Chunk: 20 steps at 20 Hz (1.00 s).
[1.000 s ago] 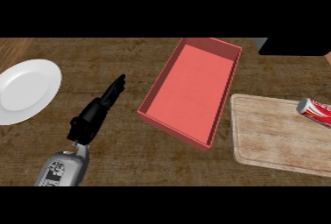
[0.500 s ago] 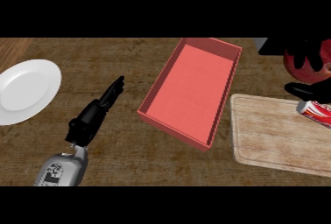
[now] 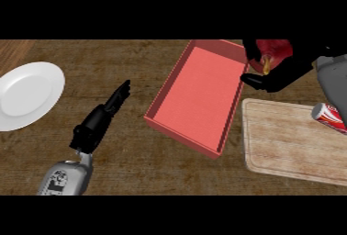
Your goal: Pick the pear from the cutting board and place it in the cardboard box
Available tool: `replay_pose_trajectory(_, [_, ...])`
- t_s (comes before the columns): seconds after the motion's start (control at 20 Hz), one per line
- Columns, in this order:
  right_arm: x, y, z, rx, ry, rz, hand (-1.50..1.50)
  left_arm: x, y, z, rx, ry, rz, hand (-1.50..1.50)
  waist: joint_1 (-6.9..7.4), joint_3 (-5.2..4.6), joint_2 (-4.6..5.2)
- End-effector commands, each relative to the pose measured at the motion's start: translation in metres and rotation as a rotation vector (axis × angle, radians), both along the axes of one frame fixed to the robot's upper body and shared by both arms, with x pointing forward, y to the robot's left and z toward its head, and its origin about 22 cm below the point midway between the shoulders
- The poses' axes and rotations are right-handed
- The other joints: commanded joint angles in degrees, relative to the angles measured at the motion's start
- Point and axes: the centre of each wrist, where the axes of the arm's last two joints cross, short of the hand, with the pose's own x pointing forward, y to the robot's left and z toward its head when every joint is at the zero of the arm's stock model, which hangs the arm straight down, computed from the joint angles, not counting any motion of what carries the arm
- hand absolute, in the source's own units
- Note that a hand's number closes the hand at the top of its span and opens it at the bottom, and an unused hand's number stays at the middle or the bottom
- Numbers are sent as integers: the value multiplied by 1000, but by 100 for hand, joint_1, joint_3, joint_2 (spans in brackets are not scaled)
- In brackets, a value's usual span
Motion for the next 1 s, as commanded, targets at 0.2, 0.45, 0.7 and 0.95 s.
replay_pose_trajectory(0.2, [16, 61, -55, -81, -19, -16, 150, 1, 3, -1, 17, 8, 17, 0, -23, 2, -4])
replay_pose_trajectory(0.45, [38, 66, -103, -135, 212, -97, -150, 1, -9, -7, -7, -12, -4, 0, 71, 1, 46])
replay_pose_trajectory(0.7, [48, 62, -121, -169, 298, -42, -150, -9, 13, 5, -5, 6, -3, 0, 42, 4, 10])
replay_pose_trajectory(0.95, [57, 55, -117, 58, 436, 33, -150, -5, 4, 12, 11, -18, 0, 0, 23, 6, 10])
